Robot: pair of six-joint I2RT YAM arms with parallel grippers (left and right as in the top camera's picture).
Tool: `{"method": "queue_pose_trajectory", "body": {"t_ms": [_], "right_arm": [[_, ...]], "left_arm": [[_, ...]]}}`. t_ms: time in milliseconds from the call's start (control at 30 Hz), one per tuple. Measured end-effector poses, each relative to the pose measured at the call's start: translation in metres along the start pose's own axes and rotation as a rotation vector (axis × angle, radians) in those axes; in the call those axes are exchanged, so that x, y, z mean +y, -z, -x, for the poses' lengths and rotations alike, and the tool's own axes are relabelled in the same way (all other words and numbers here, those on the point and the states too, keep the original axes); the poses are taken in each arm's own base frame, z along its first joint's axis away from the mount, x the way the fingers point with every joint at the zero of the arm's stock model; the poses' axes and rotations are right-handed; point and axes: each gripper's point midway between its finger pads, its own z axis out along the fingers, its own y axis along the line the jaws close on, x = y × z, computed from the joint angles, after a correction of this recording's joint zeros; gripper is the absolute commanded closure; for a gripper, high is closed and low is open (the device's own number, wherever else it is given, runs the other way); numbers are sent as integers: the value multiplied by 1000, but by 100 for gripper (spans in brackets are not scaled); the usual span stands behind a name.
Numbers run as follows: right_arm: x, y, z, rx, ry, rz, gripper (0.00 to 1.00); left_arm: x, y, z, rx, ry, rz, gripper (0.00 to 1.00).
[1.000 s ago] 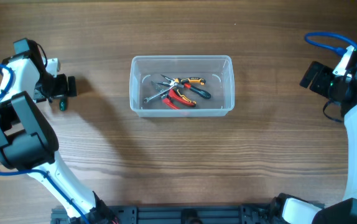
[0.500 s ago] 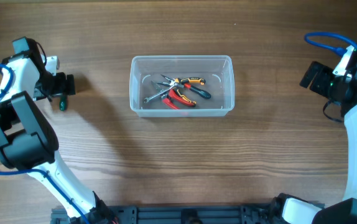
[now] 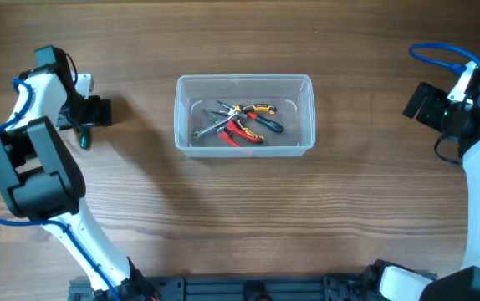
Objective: Pack container
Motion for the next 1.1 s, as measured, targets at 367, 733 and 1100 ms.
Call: {"method": "queue_pose_trajectory", "body": {"t_ms": [367, 733, 1100], "right_arm": [[0, 0, 0, 0, 0, 0, 0], [0, 0, 0, 0, 0, 0, 0], [0, 0, 0, 0, 0, 0, 0]], "left_arm": [[13, -1, -14, 42, 36, -6, 12], [14, -1, -15, 47, 48, -6, 34], [14, -2, -13, 41, 52, -4, 59]]}}
